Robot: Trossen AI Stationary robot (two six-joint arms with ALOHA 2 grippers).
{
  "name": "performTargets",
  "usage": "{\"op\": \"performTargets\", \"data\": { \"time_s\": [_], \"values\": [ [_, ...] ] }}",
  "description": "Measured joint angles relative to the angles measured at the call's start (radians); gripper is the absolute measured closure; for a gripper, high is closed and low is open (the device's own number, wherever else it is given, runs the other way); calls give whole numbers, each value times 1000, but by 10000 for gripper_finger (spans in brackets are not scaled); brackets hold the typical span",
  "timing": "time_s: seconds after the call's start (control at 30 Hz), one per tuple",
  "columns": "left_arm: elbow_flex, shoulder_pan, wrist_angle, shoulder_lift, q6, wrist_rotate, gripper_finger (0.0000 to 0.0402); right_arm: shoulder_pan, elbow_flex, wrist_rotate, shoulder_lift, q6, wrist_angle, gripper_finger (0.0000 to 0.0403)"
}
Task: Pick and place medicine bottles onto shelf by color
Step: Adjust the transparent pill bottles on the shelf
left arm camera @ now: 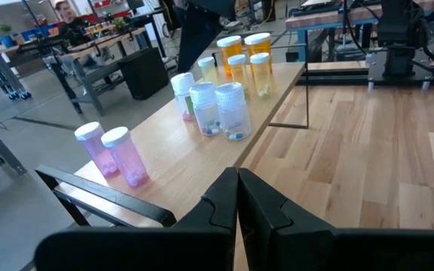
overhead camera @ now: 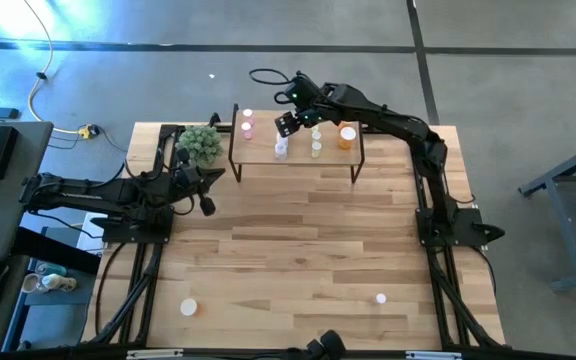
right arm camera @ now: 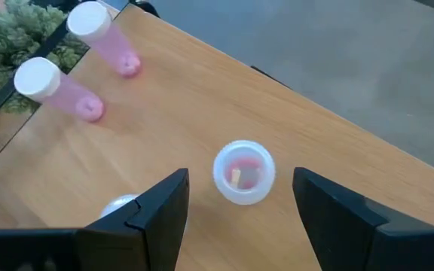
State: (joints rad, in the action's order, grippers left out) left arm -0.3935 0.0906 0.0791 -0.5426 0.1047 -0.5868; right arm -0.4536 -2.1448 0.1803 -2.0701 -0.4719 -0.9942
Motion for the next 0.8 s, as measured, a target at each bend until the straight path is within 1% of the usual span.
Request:
{"op": "performTargets", "data": {
  "time_s": [0.23,0.43,0.6,0.7,0.8],
  "values": [
    [0,0,0,0,0,0,401,-3,0,-10,-26,-9,-1,174],
    [0,0,0,0,0,0,401,-3,0,8,-26,-3,10,174],
    [0,0,0,0,0,0,401,-3,0,0,-30,-16,12,174],
    [0,0,0,0,0,0,401,-3,0,-31,-31,-20,14,174],
    [0,0,0,0,0,0,401,-3,0,-36,-31,-20,21,174]
  ]
}}
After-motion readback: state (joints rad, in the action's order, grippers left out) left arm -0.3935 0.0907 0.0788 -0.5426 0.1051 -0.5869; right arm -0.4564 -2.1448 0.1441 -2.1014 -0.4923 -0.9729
